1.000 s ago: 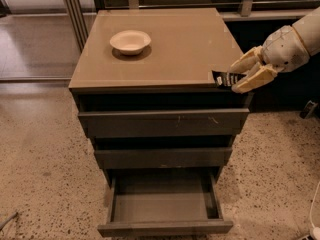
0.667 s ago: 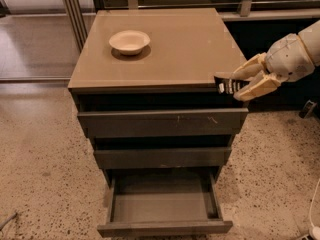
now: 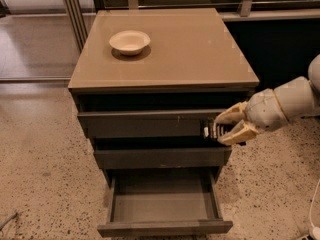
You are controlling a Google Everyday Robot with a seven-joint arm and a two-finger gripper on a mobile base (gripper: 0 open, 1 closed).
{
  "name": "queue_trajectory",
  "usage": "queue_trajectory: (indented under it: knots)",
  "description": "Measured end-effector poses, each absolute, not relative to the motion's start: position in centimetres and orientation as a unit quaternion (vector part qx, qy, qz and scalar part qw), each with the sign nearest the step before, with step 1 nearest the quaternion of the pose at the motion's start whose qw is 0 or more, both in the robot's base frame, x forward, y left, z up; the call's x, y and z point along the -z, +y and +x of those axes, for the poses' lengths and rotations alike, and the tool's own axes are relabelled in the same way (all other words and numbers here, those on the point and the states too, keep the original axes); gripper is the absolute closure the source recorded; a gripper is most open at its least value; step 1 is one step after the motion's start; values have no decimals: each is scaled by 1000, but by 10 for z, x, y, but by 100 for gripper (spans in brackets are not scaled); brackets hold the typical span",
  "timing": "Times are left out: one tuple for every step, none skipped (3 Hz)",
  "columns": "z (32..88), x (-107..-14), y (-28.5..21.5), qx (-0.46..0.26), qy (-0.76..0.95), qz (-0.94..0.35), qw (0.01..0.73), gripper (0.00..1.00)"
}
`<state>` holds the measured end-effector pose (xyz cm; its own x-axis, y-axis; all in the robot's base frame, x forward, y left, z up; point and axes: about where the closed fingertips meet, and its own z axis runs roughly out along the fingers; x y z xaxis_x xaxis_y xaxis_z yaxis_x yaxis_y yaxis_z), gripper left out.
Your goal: Place rxbar chocolate into bottom drawer
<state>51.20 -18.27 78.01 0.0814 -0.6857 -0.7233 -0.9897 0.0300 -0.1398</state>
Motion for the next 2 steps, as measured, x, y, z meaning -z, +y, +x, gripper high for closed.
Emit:
queue_trajectory:
  knots:
    - [475,-662,-154,-320,632,-648,278,100]
    - [469,-641,-151,-343,633,-639,271,100]
